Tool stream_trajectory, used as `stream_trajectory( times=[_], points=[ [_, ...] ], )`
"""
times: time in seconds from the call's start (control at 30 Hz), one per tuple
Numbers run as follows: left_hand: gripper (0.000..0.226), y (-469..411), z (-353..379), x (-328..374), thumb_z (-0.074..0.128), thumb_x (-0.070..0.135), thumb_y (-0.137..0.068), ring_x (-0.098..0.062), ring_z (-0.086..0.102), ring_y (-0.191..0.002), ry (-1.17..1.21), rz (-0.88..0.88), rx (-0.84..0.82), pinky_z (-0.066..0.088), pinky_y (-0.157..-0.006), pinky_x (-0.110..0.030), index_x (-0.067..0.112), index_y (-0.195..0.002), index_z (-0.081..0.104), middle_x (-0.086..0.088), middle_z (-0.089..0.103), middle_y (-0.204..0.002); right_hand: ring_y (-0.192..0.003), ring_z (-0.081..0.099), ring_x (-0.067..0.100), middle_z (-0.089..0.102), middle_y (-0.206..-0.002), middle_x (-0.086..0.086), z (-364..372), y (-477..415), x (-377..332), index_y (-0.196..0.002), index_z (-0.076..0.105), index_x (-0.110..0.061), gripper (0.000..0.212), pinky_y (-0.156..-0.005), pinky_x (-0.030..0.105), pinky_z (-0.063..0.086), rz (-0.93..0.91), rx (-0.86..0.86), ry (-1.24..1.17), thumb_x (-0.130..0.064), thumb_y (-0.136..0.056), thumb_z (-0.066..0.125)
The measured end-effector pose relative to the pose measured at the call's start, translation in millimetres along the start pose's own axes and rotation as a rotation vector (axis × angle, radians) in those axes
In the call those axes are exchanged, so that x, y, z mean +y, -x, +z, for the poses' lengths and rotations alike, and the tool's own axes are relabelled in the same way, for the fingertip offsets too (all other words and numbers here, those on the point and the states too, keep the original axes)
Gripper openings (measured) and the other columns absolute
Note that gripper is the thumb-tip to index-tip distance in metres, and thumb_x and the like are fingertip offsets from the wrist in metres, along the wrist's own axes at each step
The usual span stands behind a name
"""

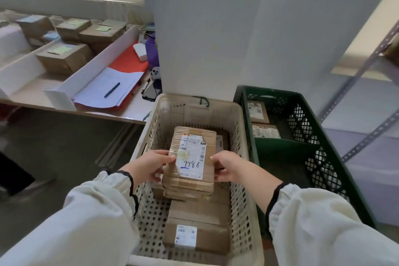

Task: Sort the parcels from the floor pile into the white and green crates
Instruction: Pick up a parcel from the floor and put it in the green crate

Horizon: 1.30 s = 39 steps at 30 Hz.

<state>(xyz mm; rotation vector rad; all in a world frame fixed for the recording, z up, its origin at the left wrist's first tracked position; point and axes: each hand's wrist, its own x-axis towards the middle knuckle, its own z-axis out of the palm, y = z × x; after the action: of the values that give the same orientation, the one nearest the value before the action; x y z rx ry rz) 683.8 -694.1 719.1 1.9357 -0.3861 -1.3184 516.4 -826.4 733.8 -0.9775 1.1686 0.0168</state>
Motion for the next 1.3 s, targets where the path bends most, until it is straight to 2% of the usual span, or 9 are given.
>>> stream_trajectory(
  times=[0.13,0.23,0.33,0.6,0.73,0.9,1.07,1.2,1.3],
  points=[
    [0.007,-10.7,-0.4,5.4,0.059,0.025,-0.092,-0.027,0.063,-0.097,-0.040,0.007,-0.028,0.053,-0.083,-0.043,0.030,-0.094,0.064,-0.006,0.069,-0.102,-0.081,0.064,0.026,0.064,-0.109,0.020,-1.7,3.8,-1.3,-0.090,0.053,-0.007,0.014,-0.068,0.040,0.055,-0.015,0.014,-0.002,-0.007,-0.098,0.041],
    [0.011,-20.9,3.3,14.1,0.060,0.026,-0.091,-0.030,0.064,-0.100,-0.053,0.024,-0.060,0.051,-0.090,-0.048,0.028,-0.099,0.067,-0.007,0.071,-0.101,-0.080,0.064,0.024,0.065,-0.091,0.014,-9.9,5.5,-5.9,-0.090,0.053,-0.008,0.014,-0.078,0.042,0.054,-0.034,0.052,0.009,-0.009,-0.099,0.042],
    [0.016,-29.6,13.2,30.5,0.063,0.027,-0.089,-0.032,0.065,-0.103,-0.068,0.044,-0.103,0.049,-0.094,-0.052,0.026,-0.104,0.068,-0.008,0.072,-0.103,-0.082,0.065,0.024,0.066,-0.091,0.014,-24.8,9.7,-13.7,-0.097,0.054,-0.009,0.011,-0.084,0.045,0.055,-0.050,0.074,-0.016,-0.010,-0.099,0.043],
    [0.026,-52.8,100.8,122.6,0.066,0.027,-0.087,-0.024,0.069,-0.092,-0.074,0.219,-0.171,0.055,-0.084,-0.044,0.019,-0.112,0.063,-0.003,0.073,-0.098,-0.087,0.063,0.025,0.065,-0.100,0.014,-130.2,35.6,-75.6,-0.113,0.056,-0.009,0.019,-0.067,0.038,0.055,-0.166,0.188,0.007,-0.010,-0.096,0.047],
    [0.028,-66.2,168.8,161.8,0.064,0.027,-0.088,-0.023,0.067,-0.096,-0.111,0.259,-0.195,0.046,-0.098,-0.050,0.024,-0.116,0.061,-0.001,0.072,-0.101,-0.100,0.059,0.030,0.062,-0.111,0.014,-203.0,25.7,-94.7,-0.114,0.055,-0.010,0.022,-0.089,0.045,0.051,-0.144,0.292,0.008,-0.011,-0.092,0.055],
    [0.018,-94.1,244.3,171.8,0.057,0.024,-0.093,-0.019,0.064,-0.091,-0.181,0.175,-0.262,0.041,-0.101,-0.048,0.025,-0.112,0.057,0.000,0.068,-0.099,-0.100,0.061,0.030,0.062,-0.110,0.013,-282.0,-15.1,-82.5,-0.115,0.052,-0.008,0.025,-0.092,0.047,0.051,-0.031,0.371,0.068,-0.013,-0.091,0.057],
    [0.034,-128.5,313.3,144.7,0.058,0.035,-0.091,-0.019,0.058,-0.093,-0.275,0.007,-0.278,0.041,-0.090,-0.042,0.020,-0.121,0.054,0.002,0.062,-0.103,-0.101,0.062,0.031,0.064,-0.108,0.013,-330.4,-64.0,-41.7,-0.115,0.054,-0.008,0.028,-0.092,0.050,0.052,0.149,0.337,0.162,-0.013,-0.089,0.060],
    [0.042,-141.8,340.4,123.0,0.061,0.033,-0.090,-0.031,0.054,-0.113,-0.223,-0.158,-0.221,0.039,-0.098,-0.047,0.015,-0.125,0.048,-0.007,0.057,-0.123,-0.102,0.062,0.033,0.064,-0.106,0.013,-347.7,-92.3,-17.5,-0.107,0.054,-0.010,0.020,-0.093,0.052,0.050,0.230,0.261,0.174,-0.021,-0.091,0.059],
    [0.044,-149.5,345.0,111.1,0.063,0.033,-0.088,-0.032,0.053,-0.115,-0.252,-0.229,-0.185,0.040,-0.094,-0.044,0.013,-0.124,0.047,-0.009,0.056,-0.123,-0.101,0.063,0.032,0.065,-0.106,0.014,-350.3,-110.6,-5.7,-0.103,0.055,-0.009,0.017,-0.092,0.051,0.051,0.255,0.229,0.183,-0.020,-0.090,0.060]
  ],
)
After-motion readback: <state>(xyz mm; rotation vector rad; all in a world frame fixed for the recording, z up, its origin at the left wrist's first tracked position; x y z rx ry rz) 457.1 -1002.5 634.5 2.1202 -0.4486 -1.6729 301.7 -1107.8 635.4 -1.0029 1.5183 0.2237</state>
